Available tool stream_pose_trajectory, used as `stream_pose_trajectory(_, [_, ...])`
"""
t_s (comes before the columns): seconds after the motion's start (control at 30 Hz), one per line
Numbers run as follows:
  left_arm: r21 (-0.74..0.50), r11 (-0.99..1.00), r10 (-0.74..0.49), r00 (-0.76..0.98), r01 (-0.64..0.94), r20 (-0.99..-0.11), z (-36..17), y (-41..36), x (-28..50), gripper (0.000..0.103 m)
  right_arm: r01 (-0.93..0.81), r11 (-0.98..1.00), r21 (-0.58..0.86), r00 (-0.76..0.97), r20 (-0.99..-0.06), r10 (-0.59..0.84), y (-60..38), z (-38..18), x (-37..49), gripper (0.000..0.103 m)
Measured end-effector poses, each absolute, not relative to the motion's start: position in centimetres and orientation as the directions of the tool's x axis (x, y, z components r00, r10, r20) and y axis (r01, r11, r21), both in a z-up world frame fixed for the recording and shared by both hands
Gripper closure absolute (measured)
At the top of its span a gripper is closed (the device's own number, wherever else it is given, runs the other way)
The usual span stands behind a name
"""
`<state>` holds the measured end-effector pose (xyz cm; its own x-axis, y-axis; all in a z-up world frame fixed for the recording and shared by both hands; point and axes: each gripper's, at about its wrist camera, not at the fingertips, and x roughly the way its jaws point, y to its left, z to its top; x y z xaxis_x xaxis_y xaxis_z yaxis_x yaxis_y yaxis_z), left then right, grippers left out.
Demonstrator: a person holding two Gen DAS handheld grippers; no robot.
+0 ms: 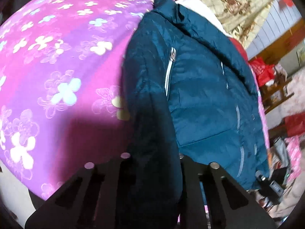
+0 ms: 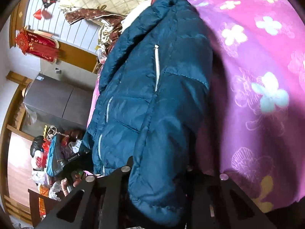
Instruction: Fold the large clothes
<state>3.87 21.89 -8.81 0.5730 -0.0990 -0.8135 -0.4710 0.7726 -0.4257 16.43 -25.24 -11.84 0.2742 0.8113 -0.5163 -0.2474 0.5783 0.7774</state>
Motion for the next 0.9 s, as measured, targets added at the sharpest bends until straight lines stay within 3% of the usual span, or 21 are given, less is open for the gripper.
stream_pose_trajectory(0.33, [-0.447, 0.801, -0.04, 0.709, -0.398, -0.704, -0.6, 20.7, -0.8, 0.095, -0.406, 0.562, 0.721, 0.339, -0.452, 0.825, -26.2, -4.0, 12.7, 0.09])
stream_pose_trajectory(0.6, [-0.48, 0.793, -0.051, 0.745, -0.374, -0.665, 1.1, 20.2, -5.1, 0.095, -0.427, 0.555, 0.713, 0.357, -0.431, 0.829, -28.8, -2.3, 10.1, 0.09])
stream_pose_trajectory(0.9, [-0.405, 0.833, 0.04, 0.77, -0.378, -0.637, 4.1, 19.7, -3.0, 0.095, -0.478, 0.59, 0.65, 0.407, -0.431, 0.805, -27.2, 1.4, 13.3, 0.09])
